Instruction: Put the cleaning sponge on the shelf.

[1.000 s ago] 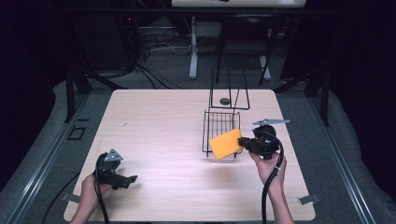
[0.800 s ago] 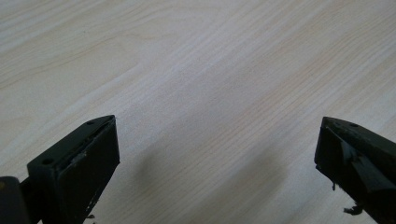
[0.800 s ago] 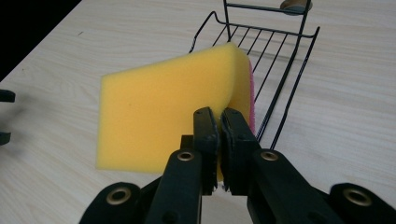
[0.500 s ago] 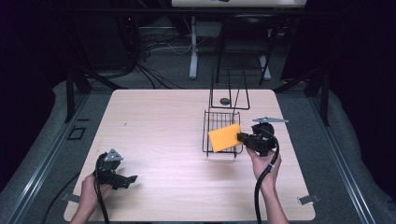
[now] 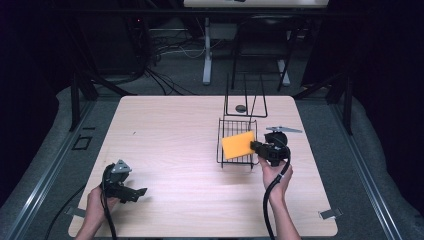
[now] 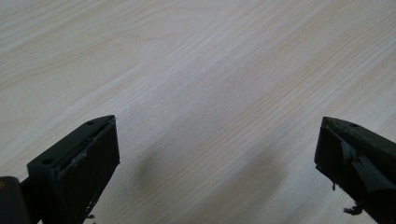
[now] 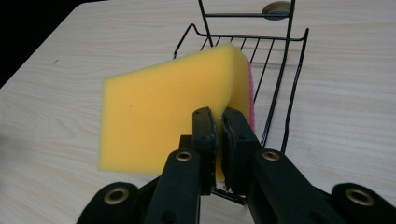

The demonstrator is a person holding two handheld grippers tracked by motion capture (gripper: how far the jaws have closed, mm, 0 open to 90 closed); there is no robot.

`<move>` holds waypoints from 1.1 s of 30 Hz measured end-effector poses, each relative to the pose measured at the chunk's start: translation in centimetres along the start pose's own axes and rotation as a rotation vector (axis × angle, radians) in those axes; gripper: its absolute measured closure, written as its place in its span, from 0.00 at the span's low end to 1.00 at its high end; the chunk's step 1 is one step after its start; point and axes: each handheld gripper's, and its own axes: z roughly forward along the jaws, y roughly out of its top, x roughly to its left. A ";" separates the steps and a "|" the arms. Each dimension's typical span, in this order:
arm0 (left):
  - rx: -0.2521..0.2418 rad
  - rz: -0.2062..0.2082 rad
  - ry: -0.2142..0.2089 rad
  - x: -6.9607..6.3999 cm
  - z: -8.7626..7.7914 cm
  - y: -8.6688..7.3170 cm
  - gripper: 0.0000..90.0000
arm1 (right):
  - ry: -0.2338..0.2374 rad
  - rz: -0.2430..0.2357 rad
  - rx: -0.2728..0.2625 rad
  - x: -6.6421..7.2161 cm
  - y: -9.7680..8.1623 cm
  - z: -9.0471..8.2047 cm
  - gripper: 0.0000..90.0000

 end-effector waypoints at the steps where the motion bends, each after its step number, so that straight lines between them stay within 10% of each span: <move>1: 0.000 0.000 -0.001 0.0 0.0 0.0 0.00 | -0.005 0.007 0.002 -0.1 -0.1 0.2 0.94; 33: 0.004 0.006 -0.007 0.0 0.1 0.0 0.00 | -0.090 0.127 0.066 -1.5 -2.2 3.9 0.85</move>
